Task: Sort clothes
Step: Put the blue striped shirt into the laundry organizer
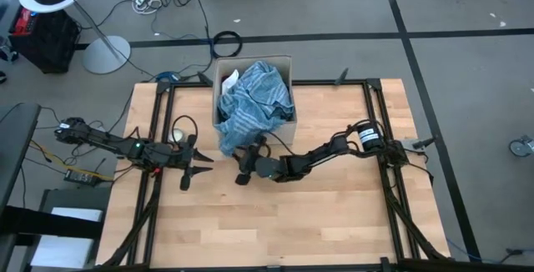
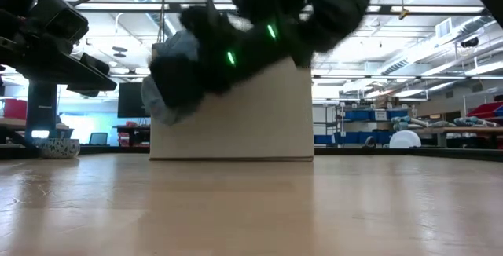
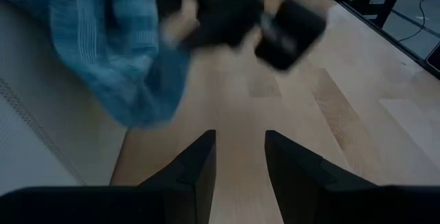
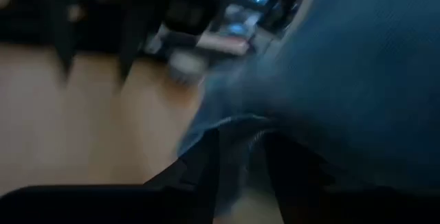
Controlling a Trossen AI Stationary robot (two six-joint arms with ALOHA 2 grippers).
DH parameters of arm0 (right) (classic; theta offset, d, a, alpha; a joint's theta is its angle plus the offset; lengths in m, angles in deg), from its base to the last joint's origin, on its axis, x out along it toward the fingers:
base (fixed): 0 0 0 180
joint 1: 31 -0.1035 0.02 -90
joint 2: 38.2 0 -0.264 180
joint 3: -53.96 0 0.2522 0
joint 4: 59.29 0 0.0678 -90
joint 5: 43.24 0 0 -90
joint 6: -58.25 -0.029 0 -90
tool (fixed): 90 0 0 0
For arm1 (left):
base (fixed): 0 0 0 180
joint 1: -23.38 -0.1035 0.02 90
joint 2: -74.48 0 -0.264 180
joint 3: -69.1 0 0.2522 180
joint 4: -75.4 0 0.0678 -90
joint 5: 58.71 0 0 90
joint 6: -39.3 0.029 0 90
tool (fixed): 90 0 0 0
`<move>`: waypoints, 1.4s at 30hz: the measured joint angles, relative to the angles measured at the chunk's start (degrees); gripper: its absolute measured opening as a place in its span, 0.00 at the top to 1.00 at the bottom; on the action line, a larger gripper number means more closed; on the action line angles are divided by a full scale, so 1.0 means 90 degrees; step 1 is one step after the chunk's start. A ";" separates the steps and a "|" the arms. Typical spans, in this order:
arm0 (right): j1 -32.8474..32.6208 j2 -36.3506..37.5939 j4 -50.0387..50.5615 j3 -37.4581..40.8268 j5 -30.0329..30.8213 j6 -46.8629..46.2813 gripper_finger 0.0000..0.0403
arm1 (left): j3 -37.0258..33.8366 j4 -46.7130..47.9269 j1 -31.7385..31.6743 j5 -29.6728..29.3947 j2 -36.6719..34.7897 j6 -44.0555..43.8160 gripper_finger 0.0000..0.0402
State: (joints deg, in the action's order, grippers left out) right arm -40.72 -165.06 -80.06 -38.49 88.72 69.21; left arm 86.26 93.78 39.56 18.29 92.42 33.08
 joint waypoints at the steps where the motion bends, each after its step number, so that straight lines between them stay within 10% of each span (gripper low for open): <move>1: 0.0002 0.0111 0.0087 -0.0151 0.0115 0.0269 0.71 | 0.0000 0.0002 0.0000 0.0000 0.0000 0.0000 0.67; 16: 0.0906 0.1564 0.0494 -0.1410 0.0579 0.3362 0.82 | 0.0000 -0.0049 -0.0001 -0.0002 0.0000 0.0000 0.67; 21: 0.1699 0.1755 0.2834 -0.2374 0.0289 0.1591 0.84 | 0.0000 -0.0049 0.0000 -0.0002 0.0002 0.0000 0.67; 29: 0.2802 0.1719 0.6272 -0.3492 -0.3005 -0.1545 0.85 | 0.0000 0.0003 -0.0001 -0.0002 0.0000 0.0029 0.67; 42: 0.3121 0.1719 0.8286 -0.4593 -0.4135 -0.1930 0.83 | 0.0000 0.0015 0.0000 -0.0002 0.0001 0.0048 0.67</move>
State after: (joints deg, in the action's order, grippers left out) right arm -12.63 -149.60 -5.48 -79.83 51.51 51.84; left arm 86.26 93.91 39.56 18.27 92.42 33.51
